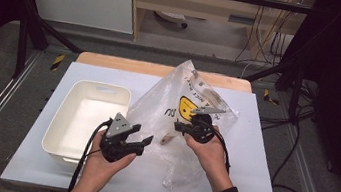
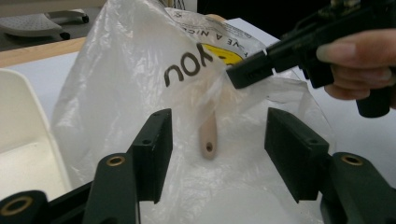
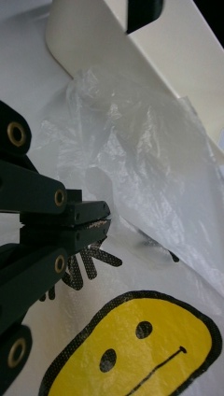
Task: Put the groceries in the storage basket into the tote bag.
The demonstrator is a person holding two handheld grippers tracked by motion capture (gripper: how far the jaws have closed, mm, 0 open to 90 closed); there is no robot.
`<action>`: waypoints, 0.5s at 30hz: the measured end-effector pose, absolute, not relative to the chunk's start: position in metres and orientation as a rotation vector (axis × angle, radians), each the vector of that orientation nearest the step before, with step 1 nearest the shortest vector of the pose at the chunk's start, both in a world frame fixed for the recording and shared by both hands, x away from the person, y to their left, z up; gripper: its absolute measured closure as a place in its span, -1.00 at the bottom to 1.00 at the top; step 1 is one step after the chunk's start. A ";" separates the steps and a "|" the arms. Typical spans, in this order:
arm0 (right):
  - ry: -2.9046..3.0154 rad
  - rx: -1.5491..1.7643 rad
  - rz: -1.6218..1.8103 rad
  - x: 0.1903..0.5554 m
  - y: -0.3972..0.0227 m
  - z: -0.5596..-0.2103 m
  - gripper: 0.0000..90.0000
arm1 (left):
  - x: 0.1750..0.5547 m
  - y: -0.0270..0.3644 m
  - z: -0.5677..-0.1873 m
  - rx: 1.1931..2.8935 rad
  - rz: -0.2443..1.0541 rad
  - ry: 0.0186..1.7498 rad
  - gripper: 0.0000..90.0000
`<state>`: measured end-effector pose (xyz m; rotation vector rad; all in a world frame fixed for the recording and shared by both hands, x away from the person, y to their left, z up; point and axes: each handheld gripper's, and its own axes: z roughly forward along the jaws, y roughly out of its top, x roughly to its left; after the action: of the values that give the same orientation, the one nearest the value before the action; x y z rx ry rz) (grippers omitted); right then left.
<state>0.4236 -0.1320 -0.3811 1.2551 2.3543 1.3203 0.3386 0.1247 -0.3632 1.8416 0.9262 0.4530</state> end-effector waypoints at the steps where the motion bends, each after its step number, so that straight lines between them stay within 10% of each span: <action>1: 2.358 1.268 1.320 0.423 -0.132 -0.385 1.00 | 0.339 0.126 -0.362 1.831 0.451 0.933 -0.08; 15: 2.388 1.300 1.269 0.406 -0.135 -0.415 1.00 | 0.344 0.153 -0.348 1.836 0.541 0.959 -0.48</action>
<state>0.4059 -0.1347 -0.4150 1.3005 2.3876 1.2692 0.3440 0.1525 -0.3480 1.8362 0.9587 0.5412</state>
